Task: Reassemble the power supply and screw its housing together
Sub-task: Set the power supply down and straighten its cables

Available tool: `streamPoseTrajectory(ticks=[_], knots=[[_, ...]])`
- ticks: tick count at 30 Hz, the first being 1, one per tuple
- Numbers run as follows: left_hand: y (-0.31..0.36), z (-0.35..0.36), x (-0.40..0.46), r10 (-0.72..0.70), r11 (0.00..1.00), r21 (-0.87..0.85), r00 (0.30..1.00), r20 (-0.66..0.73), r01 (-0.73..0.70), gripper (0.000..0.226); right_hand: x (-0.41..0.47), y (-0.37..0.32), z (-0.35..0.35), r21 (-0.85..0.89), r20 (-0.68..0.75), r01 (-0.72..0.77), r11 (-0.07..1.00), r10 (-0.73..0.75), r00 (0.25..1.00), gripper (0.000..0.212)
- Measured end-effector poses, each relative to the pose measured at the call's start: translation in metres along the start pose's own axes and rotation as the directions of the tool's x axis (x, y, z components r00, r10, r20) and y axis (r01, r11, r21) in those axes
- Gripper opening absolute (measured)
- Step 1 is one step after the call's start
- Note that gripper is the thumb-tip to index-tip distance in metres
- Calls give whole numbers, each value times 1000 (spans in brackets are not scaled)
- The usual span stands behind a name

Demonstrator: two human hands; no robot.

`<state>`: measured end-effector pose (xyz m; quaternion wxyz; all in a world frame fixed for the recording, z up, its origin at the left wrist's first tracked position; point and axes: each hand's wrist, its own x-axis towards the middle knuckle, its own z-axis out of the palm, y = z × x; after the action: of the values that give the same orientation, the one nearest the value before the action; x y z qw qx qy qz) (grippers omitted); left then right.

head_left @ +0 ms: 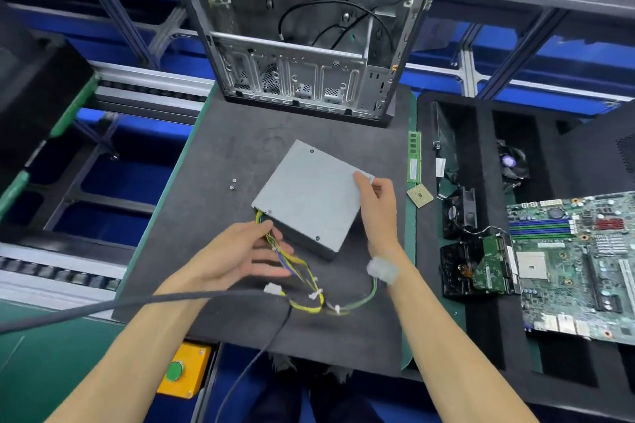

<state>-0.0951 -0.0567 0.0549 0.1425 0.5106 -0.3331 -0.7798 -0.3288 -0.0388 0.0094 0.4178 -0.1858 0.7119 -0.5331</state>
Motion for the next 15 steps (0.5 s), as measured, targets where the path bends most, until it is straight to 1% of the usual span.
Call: streamPoseTrajectory(ticks=[2,4,6,9,11,14,15], knots=[[4,4,10,42,997,-61,996,-75,-47,31,0,-1,-1,-17,-24,9,1000,-10,1000,43],[9,6,19,79,995,-56,990,-118,-86,30,1,-1,-3,-51,-38,13,999,-15,999,43],[14,6,25,95,995,2,987,-133,-95,31,3,-2,-8,-107,-42,32,994,-37,998,42],[17,2,29,87,991,113,986,-142,-71,33,7,-4,-13,-214,-12,82,973,-86,996,39],[16,-1,28,73,978,205,987,-140,-43,32,10,-8,-13,-262,1,120,957,-124,992,28],[15,-5,24,31,944,329,992,-120,11,21,11,-15,-8,-300,26,203,932,-205,978,5],[15,-6,23,14,937,348,993,-113,27,19,11,-18,-6,-313,38,229,922,-228,973,6]])
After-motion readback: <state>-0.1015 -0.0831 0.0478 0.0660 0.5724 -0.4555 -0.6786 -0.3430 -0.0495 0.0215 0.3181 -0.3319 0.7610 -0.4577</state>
